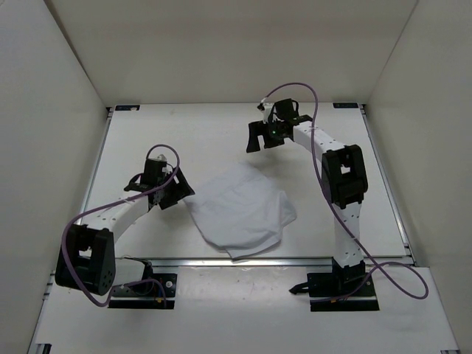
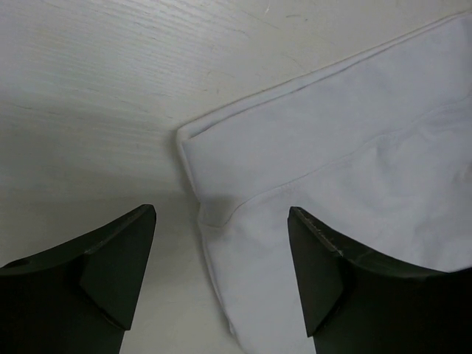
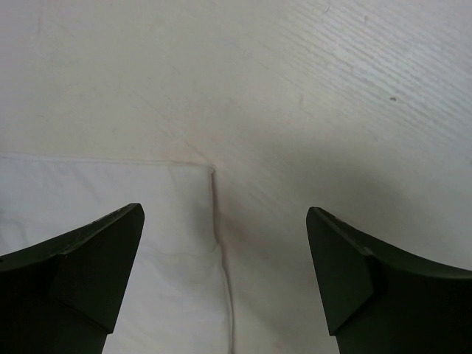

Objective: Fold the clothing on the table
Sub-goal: Flatten the skirt out

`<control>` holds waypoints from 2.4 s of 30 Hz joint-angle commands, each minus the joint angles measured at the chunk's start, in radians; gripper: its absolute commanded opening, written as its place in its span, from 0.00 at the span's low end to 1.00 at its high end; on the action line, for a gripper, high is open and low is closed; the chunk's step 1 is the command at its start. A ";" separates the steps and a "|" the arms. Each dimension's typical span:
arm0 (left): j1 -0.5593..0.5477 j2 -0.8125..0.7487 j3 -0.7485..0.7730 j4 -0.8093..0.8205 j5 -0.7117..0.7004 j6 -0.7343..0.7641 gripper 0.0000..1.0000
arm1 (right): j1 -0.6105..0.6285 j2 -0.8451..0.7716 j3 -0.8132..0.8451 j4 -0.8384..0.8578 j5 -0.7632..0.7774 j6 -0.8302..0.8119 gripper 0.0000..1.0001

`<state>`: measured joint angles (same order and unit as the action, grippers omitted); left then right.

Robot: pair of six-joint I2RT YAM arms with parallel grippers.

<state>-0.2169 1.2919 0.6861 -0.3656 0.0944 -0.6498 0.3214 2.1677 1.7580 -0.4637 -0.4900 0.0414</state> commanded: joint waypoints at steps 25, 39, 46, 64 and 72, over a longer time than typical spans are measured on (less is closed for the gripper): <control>0.002 0.075 -0.085 0.221 0.007 -0.117 0.79 | 0.087 0.170 0.113 -0.073 -0.002 -0.057 0.65; -0.002 0.115 -0.114 0.300 0.025 -0.157 0.53 | 0.084 0.198 0.109 -0.078 -0.012 -0.044 0.00; 0.014 0.145 -0.080 0.339 0.024 -0.160 0.00 | 0.064 0.149 0.132 -0.075 -0.025 -0.046 0.00; -0.044 0.231 0.865 0.140 -0.005 0.421 0.00 | -0.163 -0.256 0.520 -0.104 0.071 -0.034 0.00; -0.137 0.002 0.445 0.227 -0.045 0.447 0.00 | -0.071 -0.662 -0.200 0.080 0.148 -0.135 0.00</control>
<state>-0.3237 1.3529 1.3075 -0.0975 0.1146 -0.2493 0.2161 1.5490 1.8107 -0.4133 -0.4248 -0.0360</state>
